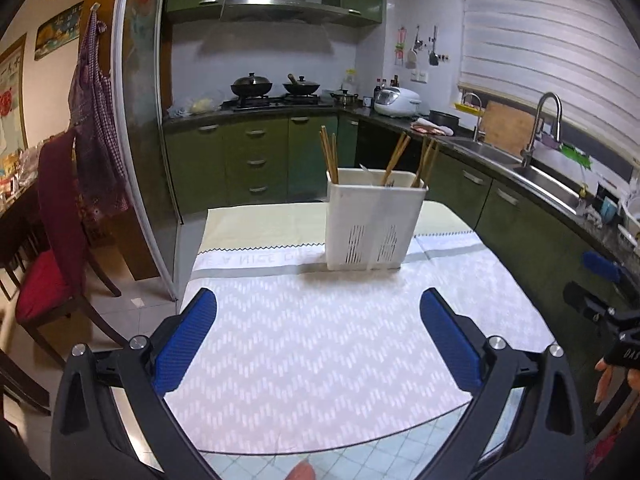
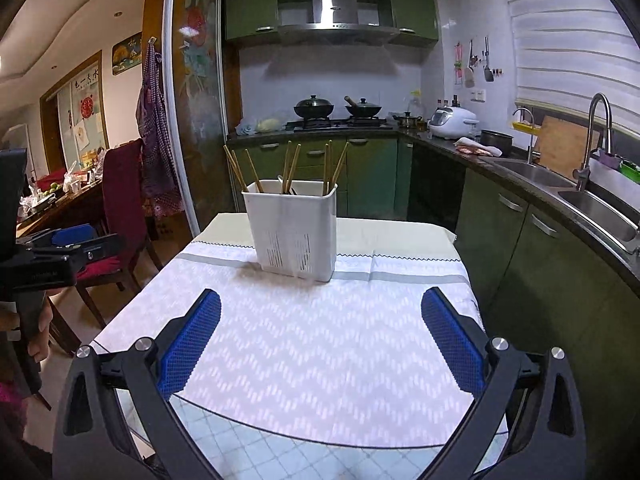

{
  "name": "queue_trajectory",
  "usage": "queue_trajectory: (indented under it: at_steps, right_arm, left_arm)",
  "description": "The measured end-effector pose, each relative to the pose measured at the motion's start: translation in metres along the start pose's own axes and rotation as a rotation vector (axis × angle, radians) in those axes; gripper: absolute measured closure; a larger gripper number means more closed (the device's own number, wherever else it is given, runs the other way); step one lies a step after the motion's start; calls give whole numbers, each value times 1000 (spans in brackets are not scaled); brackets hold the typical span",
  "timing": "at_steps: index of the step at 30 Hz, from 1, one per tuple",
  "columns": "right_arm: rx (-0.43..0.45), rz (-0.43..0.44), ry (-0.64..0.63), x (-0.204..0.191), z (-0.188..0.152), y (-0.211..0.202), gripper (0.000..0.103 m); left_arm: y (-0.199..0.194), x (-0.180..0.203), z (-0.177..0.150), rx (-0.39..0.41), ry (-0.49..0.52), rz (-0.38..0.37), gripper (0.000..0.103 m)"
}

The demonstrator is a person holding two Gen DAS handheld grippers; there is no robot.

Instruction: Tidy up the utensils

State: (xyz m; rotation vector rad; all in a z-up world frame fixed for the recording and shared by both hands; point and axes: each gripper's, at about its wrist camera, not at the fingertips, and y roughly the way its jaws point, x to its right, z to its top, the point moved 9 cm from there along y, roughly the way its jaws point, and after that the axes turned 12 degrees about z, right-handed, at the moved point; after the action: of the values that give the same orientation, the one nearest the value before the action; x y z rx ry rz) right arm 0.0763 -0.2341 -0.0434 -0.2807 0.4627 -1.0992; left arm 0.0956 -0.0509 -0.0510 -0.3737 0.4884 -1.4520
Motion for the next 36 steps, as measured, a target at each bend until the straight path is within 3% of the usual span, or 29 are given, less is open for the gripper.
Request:
queue_trajectory:
  at_steps: [10, 36]
  right_arm:
    - [-15, -16, -24, -7, -1, -8, 4]
    - [-9, -12, -39, -11, 10, -5, 4]
  left_arm:
    - [-4, -2, -16, -24, -14, 3, 6]
    - [-11, -7, -17, 0, -2, 5, 6]
